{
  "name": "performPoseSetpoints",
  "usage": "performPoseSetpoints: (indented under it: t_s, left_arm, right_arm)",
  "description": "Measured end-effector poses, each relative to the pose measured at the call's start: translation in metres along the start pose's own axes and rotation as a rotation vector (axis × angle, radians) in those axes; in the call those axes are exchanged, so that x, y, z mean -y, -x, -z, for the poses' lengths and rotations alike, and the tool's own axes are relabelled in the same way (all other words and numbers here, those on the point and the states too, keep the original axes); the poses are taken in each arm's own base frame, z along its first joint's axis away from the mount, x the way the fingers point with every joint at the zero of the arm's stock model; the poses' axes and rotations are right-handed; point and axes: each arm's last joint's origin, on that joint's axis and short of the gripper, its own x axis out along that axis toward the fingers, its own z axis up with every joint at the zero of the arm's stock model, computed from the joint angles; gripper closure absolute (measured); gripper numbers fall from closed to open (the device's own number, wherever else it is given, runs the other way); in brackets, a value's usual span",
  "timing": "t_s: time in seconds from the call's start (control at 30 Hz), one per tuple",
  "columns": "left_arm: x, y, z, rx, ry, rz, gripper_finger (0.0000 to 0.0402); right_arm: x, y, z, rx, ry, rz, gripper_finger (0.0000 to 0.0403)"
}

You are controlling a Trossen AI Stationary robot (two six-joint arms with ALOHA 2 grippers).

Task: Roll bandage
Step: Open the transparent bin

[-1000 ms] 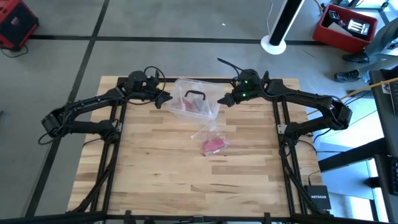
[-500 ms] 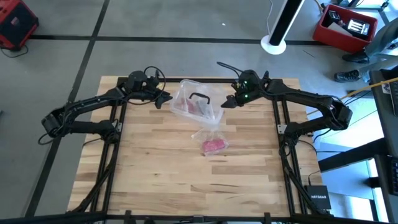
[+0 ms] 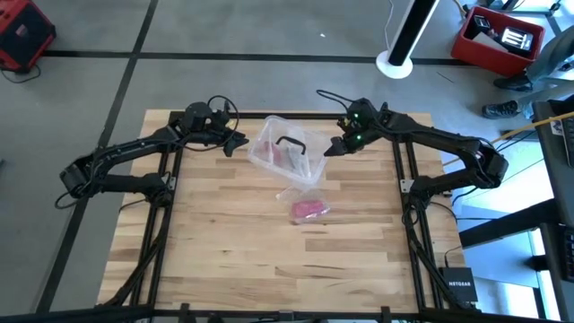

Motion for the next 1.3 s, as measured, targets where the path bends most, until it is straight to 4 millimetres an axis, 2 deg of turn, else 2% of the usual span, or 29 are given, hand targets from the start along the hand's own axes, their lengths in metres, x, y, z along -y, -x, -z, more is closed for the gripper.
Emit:
performPoseSetpoints:
  t_s: [0.3,0.7,0.97,1.17,1.3]
  left_arm:
    - [0.000,0.000,0.000,-0.001,0.000,0.001,0.0233]
    - [0.009,-0.004,0.003,-0.017,-0.027,0.036,0.0233]
    - [0.015,-0.006,0.002,0.017,-0.104,0.067,0.0233]
    - [0.018,-0.006,0.000,0.035,-0.119,0.083,0.0233]
    - [0.018,-0.006,0.001,0.033,-0.116,0.083,0.0233]
  right_arm:
    - [0.000,-0.001,-0.001,0.016,0.014,0.008,0.0189]
    - [-0.011,0.001,-0.010,0.060,0.091,-0.135,0.0189]
    - [-0.021,-0.001,-0.017,0.210,0.166,-0.111,0.0189]
    - [-0.034,-0.008,-0.016,0.290,0.245,-0.102,0.0190]
    - [-0.039,-0.011,-0.012,0.316,0.262,-0.076,0.0216]
